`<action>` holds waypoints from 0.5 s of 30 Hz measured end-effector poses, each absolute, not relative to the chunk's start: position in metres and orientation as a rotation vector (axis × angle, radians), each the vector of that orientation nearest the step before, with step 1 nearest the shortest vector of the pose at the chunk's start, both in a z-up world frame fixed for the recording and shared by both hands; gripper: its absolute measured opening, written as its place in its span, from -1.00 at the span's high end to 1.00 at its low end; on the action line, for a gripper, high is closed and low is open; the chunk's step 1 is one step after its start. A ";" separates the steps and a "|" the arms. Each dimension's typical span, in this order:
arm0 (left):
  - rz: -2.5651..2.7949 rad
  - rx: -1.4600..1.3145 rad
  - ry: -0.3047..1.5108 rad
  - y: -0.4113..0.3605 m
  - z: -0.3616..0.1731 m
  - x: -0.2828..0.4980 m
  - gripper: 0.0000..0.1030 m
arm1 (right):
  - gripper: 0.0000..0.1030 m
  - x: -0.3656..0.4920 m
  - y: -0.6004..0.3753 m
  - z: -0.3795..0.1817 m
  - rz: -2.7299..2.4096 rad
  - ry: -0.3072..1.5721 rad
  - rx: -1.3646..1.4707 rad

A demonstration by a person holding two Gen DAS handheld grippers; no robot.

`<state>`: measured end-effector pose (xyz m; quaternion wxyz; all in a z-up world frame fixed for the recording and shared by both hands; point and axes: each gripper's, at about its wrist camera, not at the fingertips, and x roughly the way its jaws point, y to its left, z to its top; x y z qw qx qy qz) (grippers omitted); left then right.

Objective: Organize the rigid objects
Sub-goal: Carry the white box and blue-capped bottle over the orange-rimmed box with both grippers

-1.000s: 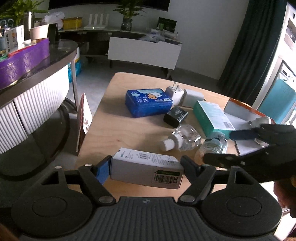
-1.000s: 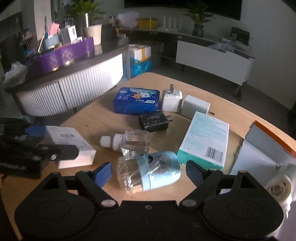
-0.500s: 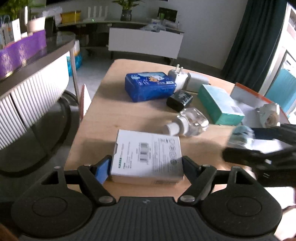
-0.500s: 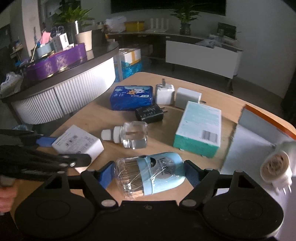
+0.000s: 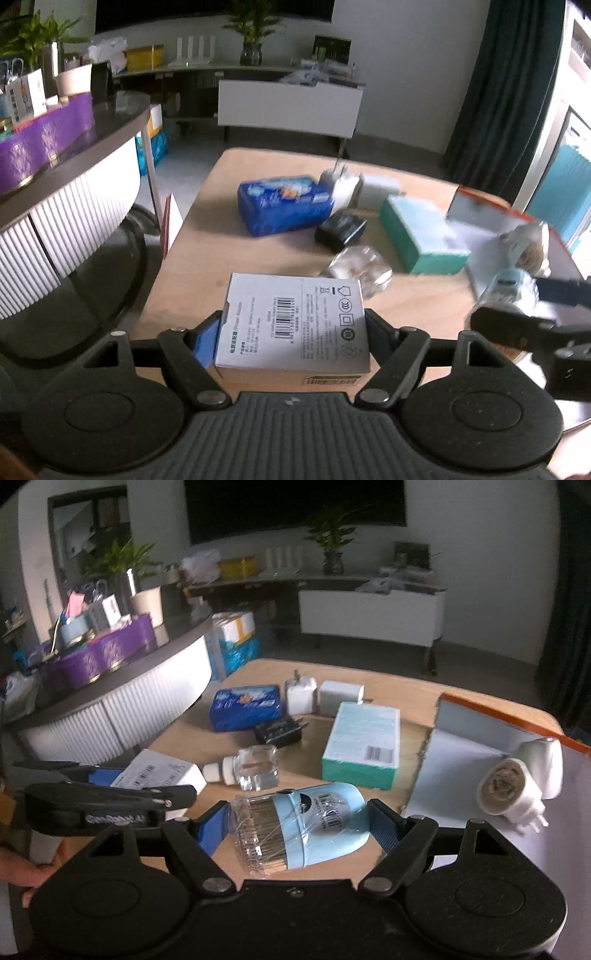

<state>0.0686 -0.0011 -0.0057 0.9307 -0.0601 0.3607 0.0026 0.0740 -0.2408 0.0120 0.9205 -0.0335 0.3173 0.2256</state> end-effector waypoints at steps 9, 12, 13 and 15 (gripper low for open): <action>-0.060 -0.147 0.680 -0.034 0.030 0.058 -0.53 | -0.85 0.051 -0.275 0.038 0.342 0.583 0.006; -0.082 -0.155 0.677 -0.046 0.033 0.056 -0.53 | -0.85 0.043 -0.287 0.041 0.301 0.572 0.011; -0.091 -0.161 0.676 -0.049 0.033 0.055 -0.53 | -0.85 0.041 -0.292 0.042 0.286 0.571 0.014; -0.112 -0.168 0.677 -0.057 0.035 0.056 -0.53 | -0.85 0.036 -0.301 0.042 0.258 0.572 0.026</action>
